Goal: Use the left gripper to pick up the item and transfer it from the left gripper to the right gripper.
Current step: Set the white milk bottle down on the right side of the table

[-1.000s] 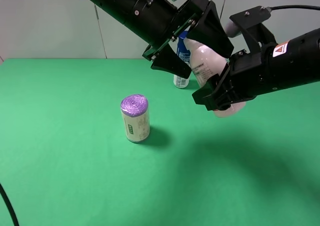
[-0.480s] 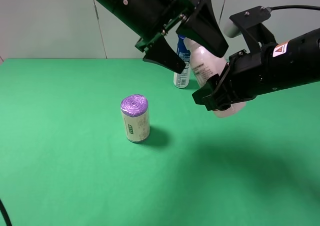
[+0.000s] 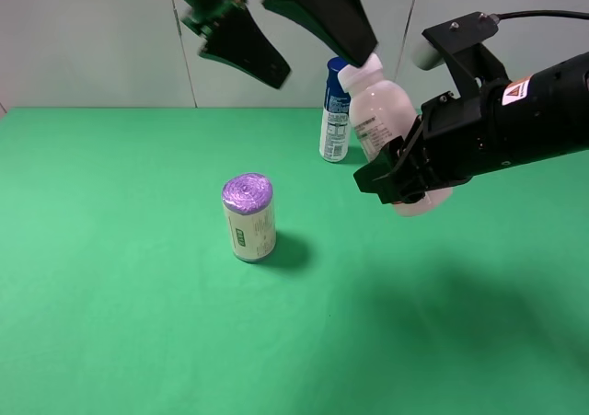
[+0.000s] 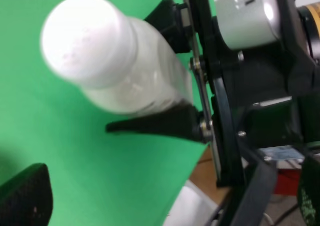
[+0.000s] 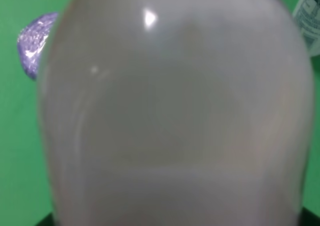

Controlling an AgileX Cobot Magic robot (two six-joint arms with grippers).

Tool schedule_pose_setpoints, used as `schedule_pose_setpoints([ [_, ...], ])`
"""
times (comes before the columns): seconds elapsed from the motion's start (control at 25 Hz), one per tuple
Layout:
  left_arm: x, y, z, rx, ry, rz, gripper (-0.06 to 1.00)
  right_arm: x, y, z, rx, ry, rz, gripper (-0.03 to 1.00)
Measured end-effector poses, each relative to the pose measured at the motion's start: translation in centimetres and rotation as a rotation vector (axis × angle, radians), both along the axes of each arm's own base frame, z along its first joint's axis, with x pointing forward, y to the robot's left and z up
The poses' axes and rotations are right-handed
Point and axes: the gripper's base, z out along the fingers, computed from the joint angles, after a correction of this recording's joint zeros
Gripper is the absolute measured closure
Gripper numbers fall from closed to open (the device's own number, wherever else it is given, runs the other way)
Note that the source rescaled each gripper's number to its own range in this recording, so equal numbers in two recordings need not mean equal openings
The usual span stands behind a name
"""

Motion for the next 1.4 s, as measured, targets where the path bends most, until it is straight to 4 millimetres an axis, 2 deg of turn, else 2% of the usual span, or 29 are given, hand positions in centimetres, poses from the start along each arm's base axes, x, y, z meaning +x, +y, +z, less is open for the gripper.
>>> schedule_pose_setpoints([
  [0.24,-2.3,3.2,3.1,0.1,-0.11,0.09,-0.01,0.0,0.0,0.0,0.0,0.0,0.0,0.89],
  [0.44,-4.5,6.6,5.6,0.198,-0.226,0.204,-0.01,0.0,0.0,0.0,0.0,0.0,0.0,0.89],
  [0.6,-6.7,9.5,6.1,0.264,-0.288,0.305,-0.01,0.0,0.0,0.0,0.0,0.0,0.0,0.89],
  [0.8,-10.0,13.0,4.0,0.348,-0.308,0.379,-0.01,0.1,0.0,0.0,0.003,-0.007,-0.003,0.89],
  [1.0,-14.4,15.8,0.3,0.351,-0.285,0.378,-0.01,0.1,0.0,0.1,0.005,-0.011,-0.005,0.89],
  [1.2,-18.9,18.9,-3.3,0.292,-0.342,0.398,-0.01,0.1,0.0,0.1,0.005,-0.013,-0.006,0.89],
  [1.4,-22.9,21.7,-5.6,0.176,-0.454,0.433,-0.01,0.1,0.0,0.1,0.005,-0.013,-0.006,0.89],
])
